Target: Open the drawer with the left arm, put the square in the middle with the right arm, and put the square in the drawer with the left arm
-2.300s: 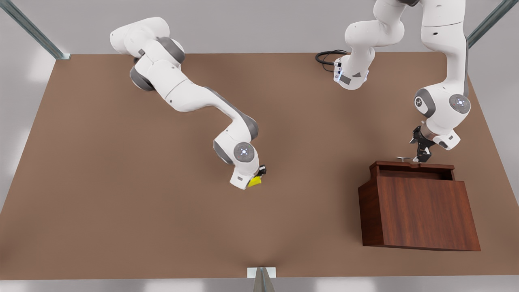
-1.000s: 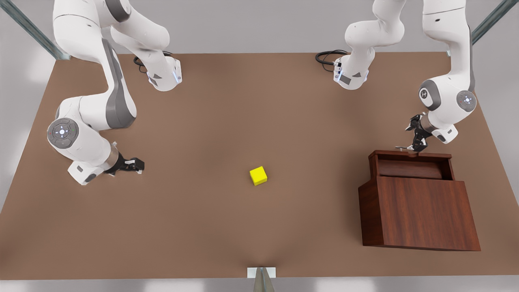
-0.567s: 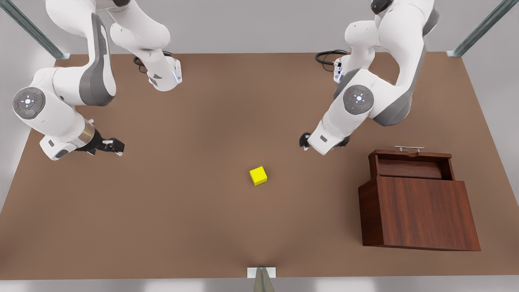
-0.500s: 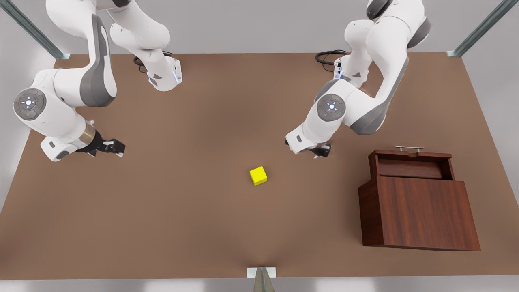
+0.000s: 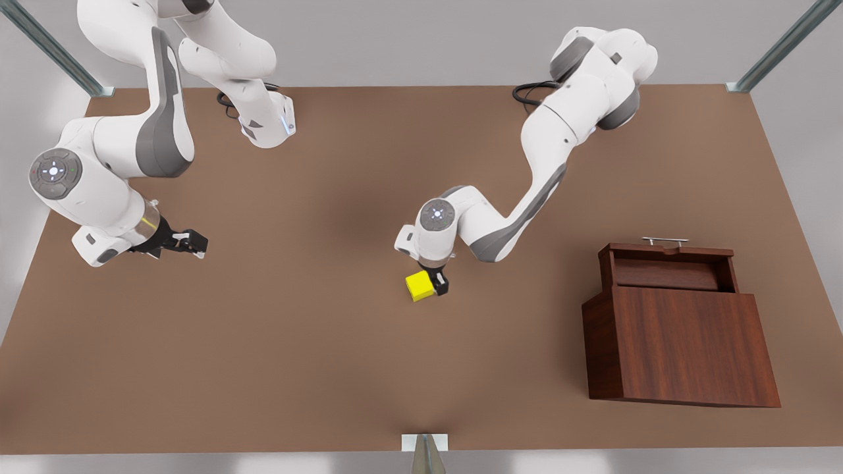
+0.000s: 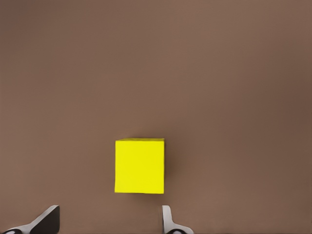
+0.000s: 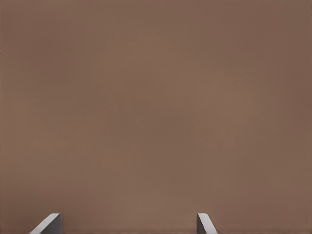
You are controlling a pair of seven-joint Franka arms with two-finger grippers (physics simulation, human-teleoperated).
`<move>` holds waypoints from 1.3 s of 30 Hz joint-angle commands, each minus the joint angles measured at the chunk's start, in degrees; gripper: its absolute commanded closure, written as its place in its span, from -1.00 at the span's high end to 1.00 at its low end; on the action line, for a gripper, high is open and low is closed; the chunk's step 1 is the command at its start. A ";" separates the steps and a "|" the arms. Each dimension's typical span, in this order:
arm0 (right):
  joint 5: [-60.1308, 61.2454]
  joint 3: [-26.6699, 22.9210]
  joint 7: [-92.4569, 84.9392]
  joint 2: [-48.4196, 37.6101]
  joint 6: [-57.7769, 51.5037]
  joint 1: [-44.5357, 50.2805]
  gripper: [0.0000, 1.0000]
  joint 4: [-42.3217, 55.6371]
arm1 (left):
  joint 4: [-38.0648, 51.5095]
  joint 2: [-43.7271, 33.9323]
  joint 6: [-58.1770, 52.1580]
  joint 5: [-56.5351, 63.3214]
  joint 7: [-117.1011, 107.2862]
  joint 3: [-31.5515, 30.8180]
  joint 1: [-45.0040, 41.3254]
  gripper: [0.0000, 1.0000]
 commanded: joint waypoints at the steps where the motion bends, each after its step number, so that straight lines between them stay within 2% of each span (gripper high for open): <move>1: 0.00 0.00 0.00 0.00 0.00 0.00 1.00 0.00 | 0.13 0.33 0.13 -1.26 -0.08 -0.01 -0.25 1.00; 12: 0.00 0.00 0.00 0.00 0.00 0.00 1.00 -0.18 | 3.20 4.38 5.50 -1.17 0.88 1.22 -1.40 1.00; 17: 0.00 0.00 0.00 0.44 0.00 0.00 1.00 -0.09 | 2.76 5.96 5.50 -1.08 7.03 1.22 -1.40 1.00; 35: 0.00 0.00 0.00 0.96 0.18 0.00 1.00 0.00 | 2.32 10.26 10.86 -1.08 5.54 2.10 -1.48 1.00; 36: 0.00 0.00 0.00 0.96 0.18 0.00 1.00 0.00 | 2.32 10.27 10.86 -1.08 5.54 2.10 -1.48 0.99; 39: 0.00 0.00 0.00 1.23 0.53 0.00 1.00 0.00 | 1.97 10.27 11.30 -1.08 4.58 2.98 -2.19 0.62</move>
